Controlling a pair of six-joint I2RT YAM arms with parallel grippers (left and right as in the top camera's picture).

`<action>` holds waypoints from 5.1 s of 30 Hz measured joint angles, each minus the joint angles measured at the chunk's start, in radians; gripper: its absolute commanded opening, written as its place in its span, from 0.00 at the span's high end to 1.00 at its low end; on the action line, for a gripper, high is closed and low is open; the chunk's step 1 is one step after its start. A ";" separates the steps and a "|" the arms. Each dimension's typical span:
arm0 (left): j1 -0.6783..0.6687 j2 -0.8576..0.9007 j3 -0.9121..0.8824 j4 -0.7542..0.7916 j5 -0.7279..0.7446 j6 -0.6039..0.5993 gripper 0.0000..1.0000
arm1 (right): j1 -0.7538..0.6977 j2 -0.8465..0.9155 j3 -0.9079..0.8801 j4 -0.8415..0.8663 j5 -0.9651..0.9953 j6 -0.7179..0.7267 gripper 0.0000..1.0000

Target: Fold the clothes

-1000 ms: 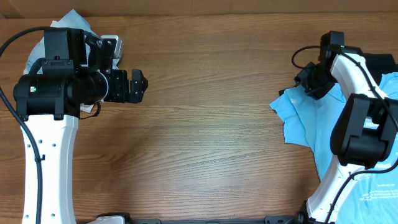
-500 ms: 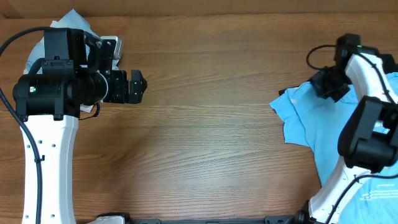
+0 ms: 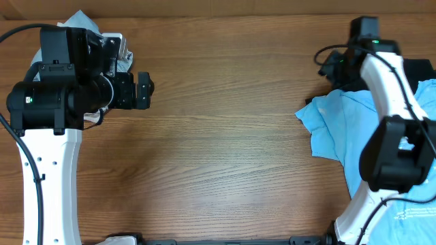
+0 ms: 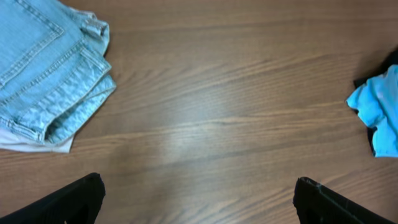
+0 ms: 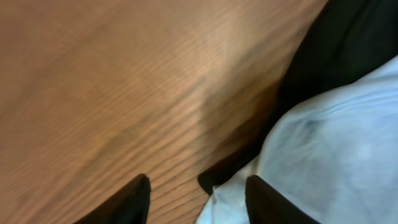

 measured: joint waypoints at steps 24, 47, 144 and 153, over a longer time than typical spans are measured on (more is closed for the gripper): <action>0.000 0.000 0.000 -0.046 0.002 0.000 0.00 | -0.073 0.079 -0.073 0.034 0.047 0.114 0.76; 0.034 0.000 0.048 -0.064 0.014 -0.031 0.00 | -0.142 -0.086 0.019 -0.162 -0.054 -0.132 0.96; -0.352 1.126 0.865 0.249 0.055 0.025 0.96 | 0.130 -0.647 0.238 -0.528 0.005 0.157 0.16; 0.033 1.126 0.917 0.082 0.058 -0.003 0.22 | 0.130 -0.645 0.238 -0.529 0.005 0.156 0.10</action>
